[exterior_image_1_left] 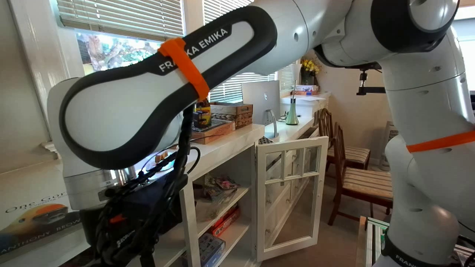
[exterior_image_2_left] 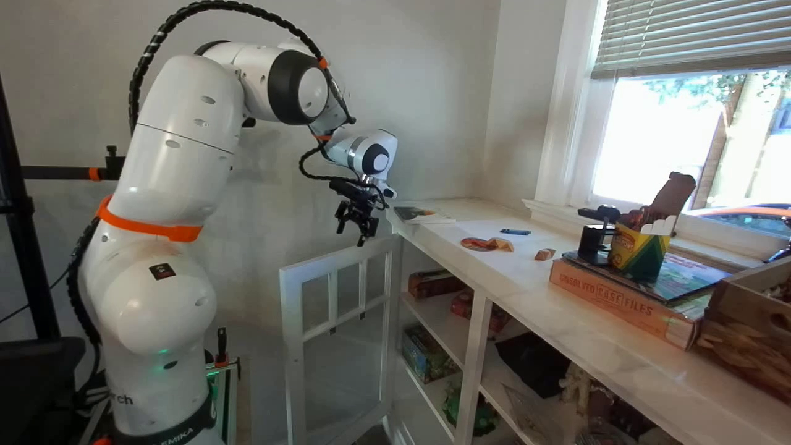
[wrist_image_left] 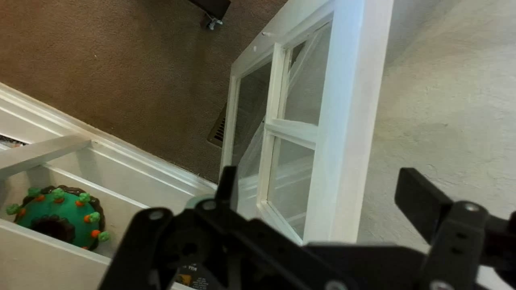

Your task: Close the left cabinet door.

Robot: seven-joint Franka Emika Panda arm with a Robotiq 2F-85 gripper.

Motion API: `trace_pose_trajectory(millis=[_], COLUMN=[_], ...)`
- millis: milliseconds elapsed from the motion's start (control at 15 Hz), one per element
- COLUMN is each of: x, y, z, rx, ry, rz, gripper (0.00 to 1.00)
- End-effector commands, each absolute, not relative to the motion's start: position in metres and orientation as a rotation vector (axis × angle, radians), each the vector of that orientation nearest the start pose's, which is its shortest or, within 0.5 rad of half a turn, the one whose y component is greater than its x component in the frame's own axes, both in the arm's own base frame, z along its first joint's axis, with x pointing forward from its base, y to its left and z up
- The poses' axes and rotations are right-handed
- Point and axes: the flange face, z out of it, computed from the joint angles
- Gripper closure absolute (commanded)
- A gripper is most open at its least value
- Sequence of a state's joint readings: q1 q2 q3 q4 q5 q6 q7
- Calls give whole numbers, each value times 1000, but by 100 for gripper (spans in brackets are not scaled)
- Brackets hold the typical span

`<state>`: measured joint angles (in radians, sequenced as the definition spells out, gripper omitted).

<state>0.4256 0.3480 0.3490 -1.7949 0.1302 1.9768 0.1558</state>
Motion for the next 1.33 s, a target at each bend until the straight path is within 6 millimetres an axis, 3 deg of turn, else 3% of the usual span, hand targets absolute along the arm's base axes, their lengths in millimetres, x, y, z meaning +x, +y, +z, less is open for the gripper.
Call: trace_pose_trajectory(millis=[0, 733, 1267], x=[444, 421, 419], y=[448, 472, 476], z=[350, 323, 300], rx=[-2844, -2817, -2832], ry=[-810, -926, -943], rz=[411, 465, 498], gripper=[0, 0, 0])
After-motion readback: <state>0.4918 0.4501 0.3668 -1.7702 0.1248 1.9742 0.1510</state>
